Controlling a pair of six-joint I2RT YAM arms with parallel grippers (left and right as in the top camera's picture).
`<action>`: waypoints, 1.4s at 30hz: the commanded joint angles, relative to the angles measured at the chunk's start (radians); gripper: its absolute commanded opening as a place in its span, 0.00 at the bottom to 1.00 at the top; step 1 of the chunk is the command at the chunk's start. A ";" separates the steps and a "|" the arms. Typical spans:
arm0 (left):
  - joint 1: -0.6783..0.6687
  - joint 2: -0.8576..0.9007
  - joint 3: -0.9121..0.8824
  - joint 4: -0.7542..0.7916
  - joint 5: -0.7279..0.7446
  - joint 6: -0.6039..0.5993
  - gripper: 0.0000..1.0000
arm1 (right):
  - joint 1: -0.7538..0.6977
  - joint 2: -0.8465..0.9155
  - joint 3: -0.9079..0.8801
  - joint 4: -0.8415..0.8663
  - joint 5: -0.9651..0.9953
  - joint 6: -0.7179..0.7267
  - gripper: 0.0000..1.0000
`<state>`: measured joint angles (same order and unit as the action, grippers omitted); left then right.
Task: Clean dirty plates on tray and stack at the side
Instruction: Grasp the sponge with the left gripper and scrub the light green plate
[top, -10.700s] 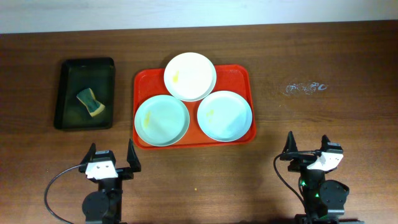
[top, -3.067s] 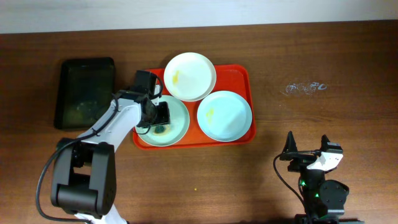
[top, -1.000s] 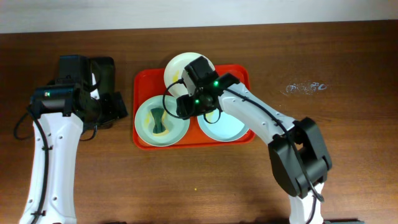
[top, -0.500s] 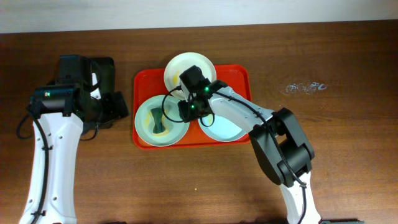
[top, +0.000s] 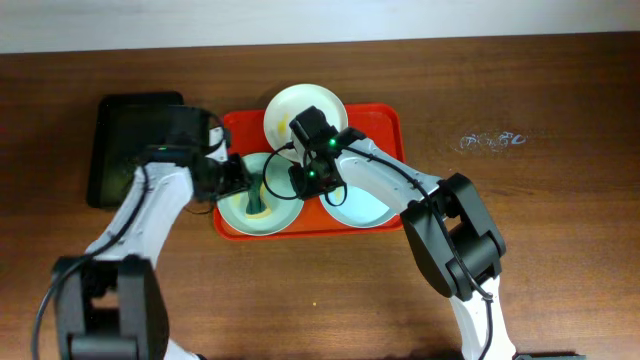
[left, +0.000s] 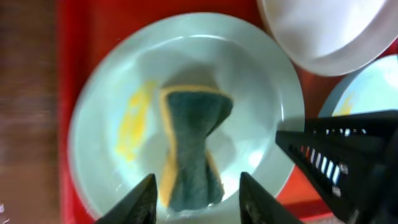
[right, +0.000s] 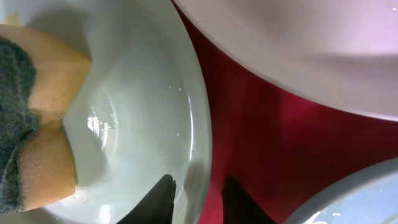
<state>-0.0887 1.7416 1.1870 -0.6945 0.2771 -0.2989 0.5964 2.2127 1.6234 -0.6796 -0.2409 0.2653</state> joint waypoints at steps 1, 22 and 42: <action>-0.042 0.071 -0.010 0.031 -0.018 0.007 0.44 | -0.002 0.022 0.000 -0.008 0.003 0.001 0.28; -0.042 0.154 -0.011 0.002 -0.148 0.008 0.13 | -0.001 0.022 0.000 -0.005 0.003 0.001 0.28; -0.062 0.189 0.088 0.004 -0.143 -0.100 0.00 | -0.001 0.022 0.000 0.000 0.003 0.001 0.28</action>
<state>-0.1402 1.8866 1.2942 -0.6941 0.1020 -0.3683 0.5964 2.2127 1.6234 -0.6788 -0.2440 0.2653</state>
